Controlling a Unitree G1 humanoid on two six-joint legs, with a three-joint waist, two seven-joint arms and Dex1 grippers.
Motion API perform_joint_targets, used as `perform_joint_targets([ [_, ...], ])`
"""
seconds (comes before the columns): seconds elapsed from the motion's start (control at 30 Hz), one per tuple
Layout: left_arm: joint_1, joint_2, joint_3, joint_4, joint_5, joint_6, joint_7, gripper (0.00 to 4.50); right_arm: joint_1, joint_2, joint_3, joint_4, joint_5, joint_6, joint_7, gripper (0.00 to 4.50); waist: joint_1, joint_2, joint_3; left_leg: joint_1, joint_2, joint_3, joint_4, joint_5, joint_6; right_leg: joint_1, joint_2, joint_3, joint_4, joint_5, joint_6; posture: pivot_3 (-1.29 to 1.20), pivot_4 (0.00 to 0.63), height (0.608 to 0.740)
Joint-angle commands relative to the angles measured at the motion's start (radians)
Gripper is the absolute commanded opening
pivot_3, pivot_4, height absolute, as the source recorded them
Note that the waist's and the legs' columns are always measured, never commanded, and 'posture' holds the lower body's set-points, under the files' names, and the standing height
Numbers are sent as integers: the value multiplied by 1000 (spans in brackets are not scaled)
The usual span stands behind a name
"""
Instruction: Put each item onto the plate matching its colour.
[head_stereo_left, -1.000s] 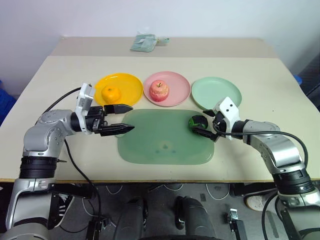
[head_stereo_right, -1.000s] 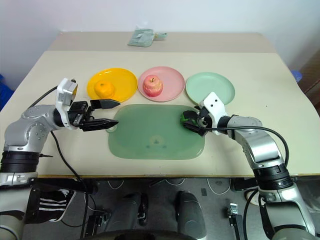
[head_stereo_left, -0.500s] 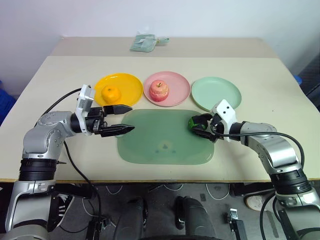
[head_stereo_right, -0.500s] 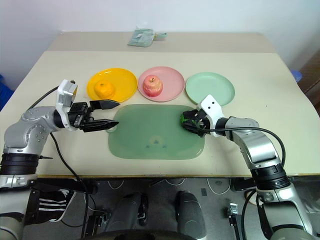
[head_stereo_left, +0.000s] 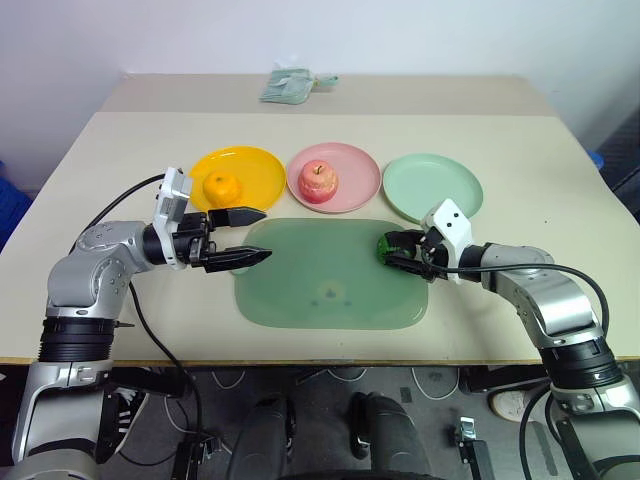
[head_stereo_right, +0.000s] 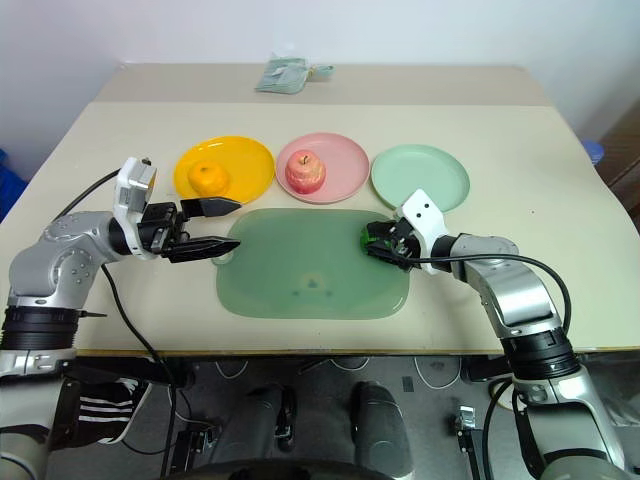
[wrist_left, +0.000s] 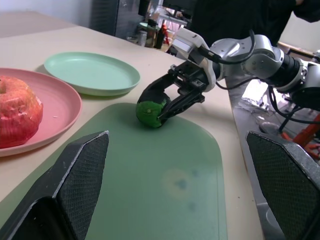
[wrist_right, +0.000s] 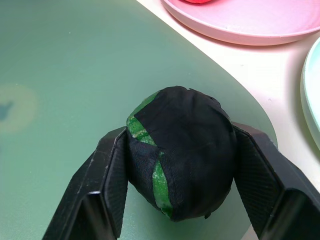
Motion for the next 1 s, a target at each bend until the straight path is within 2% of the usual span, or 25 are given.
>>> perform_joint_targets([
  [0.03,-25,-7,31,-45,-34,1,25,4500,-44,7,-71,-35,42,1,1,2862,0,0,0,0,0,0,0,0,0,0,0,0,0,0,0,0,150,740],
  [0.13,-43,-33,47,-42,-36,-9,80,4500,-101,40,-132,-5,66,-10,-42,2862,0,0,0,0,0,0,0,0,0,0,0,0,0,0,0,0,150,740],
  [0.27,-86,-83,55,4,17,-62,213,4500,-204,70,-177,131,12,-86,-134,2862,2,0,0,0,0,0,0,0,0,0,0,0,0,0,0,0,150,740],
  [0.4,-75,-168,50,-58,-5,-60,307,4500,-330,87,-151,428,-126,-280,-257,2862,0,0,0,0,-2,1,0,0,0,0,0,1,0,0,1,0,150,740],
  [0.5,-54,-180,38,-75,7,-70,315,4500,-401,119,-166,610,-133,-344,-268,2862,-6,0,0,0,-3,4,0,0,0,0,0,1,0,0,1,0,150,740],
  [0.6,-42,-171,42,-92,-12,-43,316,4500,-425,125,-147,704,-146,-383,-223,3718,-7,0,0,1,-2,5,-1,0,0,0,1,1,1,0,0,0,150,740],
  [0.63,-38,-165,44,-99,-20,-34,312,4500,-426,119,-133,709,-166,-398,-221,4255,-7,1,0,1,-2,5,-1,0,0,0,1,1,2,1,0,0,150,740],
  [0.67,-33,-158,49,-110,-27,-24,309,4500,-426,115,-133,694,-171,-415,-219,4469,-7,1,1,1,-2,5,-1,0,0,0,1,1,2,0,0,0,150,740],
  [0.73,-27,-145,58,-118,-33,-15,306,4500,-432,105,-157,660,-165,-452,-225,4469,-7,1,1,1,-2,5,-1,0,0,-1,1,2,2,1,0,0,150,740],
  [0.83,-20,-131,65,-119,-40,-13,300,4500,-394,90,-203,520,-75,-427,-134,4469,-6,1,1,1,-1,4,-1,0,0,-1,0,3,2,1,1,0,150,740],
  [0.9,-17,-125,66,-125,-49,-11,294,4500,-259,57,-186,292,11,-387,11,4469,1,1,0,1,0,3,-2,0,0,-1,0,3,1,1,1,0,150,740],
  [1.0,-1,-124,64,-141,-64,-5,288,4500,-99,25,-232,60,152,-293,96,4469,12,0,0,1,0,1,-2,0,0,1,1,2,0,0,1,0,150,740],
])
